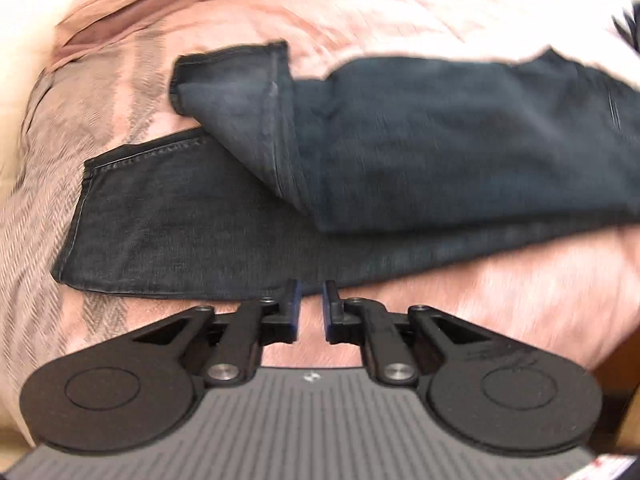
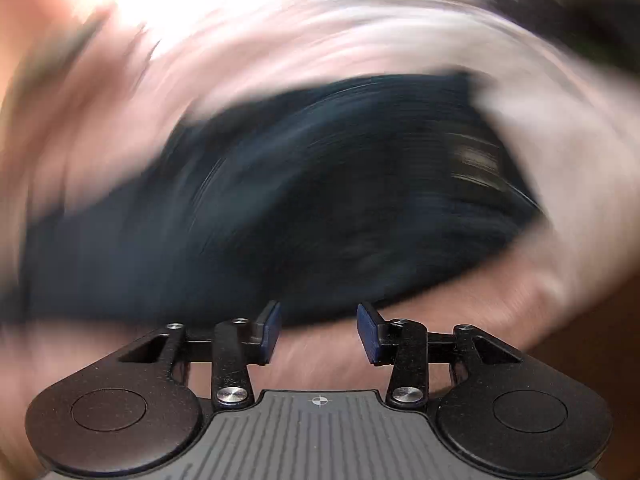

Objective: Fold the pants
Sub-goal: 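Grasp the stacked leg hems with the left gripper while the right gripper holds the waistband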

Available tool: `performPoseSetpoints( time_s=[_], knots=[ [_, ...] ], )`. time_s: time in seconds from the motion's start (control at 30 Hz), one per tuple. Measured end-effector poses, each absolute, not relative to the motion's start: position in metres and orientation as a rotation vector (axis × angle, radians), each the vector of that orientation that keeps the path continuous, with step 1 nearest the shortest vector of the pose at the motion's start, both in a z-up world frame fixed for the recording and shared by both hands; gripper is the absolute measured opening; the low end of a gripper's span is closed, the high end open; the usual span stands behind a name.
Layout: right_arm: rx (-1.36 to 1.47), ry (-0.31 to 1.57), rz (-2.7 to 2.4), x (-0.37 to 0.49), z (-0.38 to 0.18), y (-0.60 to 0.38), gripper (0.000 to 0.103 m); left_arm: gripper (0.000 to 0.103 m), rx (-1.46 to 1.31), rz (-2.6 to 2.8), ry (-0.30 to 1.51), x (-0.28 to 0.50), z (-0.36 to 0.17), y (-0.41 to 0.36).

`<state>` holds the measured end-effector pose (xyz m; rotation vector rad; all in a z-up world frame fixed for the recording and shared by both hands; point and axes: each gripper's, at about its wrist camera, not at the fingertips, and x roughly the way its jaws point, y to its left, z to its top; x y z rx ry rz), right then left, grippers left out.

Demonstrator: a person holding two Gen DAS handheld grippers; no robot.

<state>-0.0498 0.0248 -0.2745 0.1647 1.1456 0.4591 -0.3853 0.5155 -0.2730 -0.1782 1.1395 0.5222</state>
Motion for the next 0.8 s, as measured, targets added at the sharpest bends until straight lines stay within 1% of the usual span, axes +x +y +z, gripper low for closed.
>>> performPoseSetpoints(
  time_s=[0.03,0.1,0.17,0.3,0.47,0.5,0.53,0.57,0.63,0.7,0.77,0.8],
  knots=[
    [0.318,1.135,0.392,-0.043,-0.276,0.006,0.039,0.013,-0.196,0.543,1.113,-0.382,-0.27,0.517],
    [0.528,1.13,0.287,-0.037,-0.283,-0.019,0.038,0.015,-0.22,0.572,1.064,-0.373,-0.265,0.518],
    [0.63,1.126,0.197,-0.032,-0.292,-0.033,0.038,0.017,-0.23,0.575,1.034,-0.361,-0.261,0.519],
    [0.697,1.082,0.103,-0.023,-0.303,-0.048,0.037,0.025,-0.198,0.527,1.008,-0.345,-0.259,0.515],
    [0.788,1.063,0.079,-0.023,-0.322,-0.056,0.031,0.025,-0.192,0.477,1.044,-0.338,-0.272,0.517],
    [0.807,1.066,0.072,-0.022,-0.326,-0.057,0.028,0.025,-0.194,0.473,1.045,-0.338,-0.273,0.517],
    [0.825,1.066,0.074,-0.022,-0.328,-0.06,0.015,0.025,-0.193,0.473,1.047,-0.337,-0.273,0.519],
    [0.83,1.056,0.075,-0.023,-0.328,-0.059,0.01,0.025,-0.191,0.476,1.048,-0.336,-0.274,0.521],
    [0.789,1.007,0.075,-0.02,-0.32,-0.062,0.004,0.025,-0.184,0.484,1.042,-0.332,-0.273,0.525],
    [0.75,0.954,0.081,-0.021,-0.311,-0.059,0.004,0.027,-0.17,0.497,1.02,-0.327,-0.27,0.532],
    [0.712,0.918,0.107,-0.028,-0.303,-0.054,0.005,0.034,-0.141,0.517,0.997,-0.316,-0.268,0.541],
    [0.691,0.931,0.099,-0.026,-0.304,-0.05,0.005,0.039,-0.122,0.53,0.992,-0.308,-0.269,0.546]
  ],
)
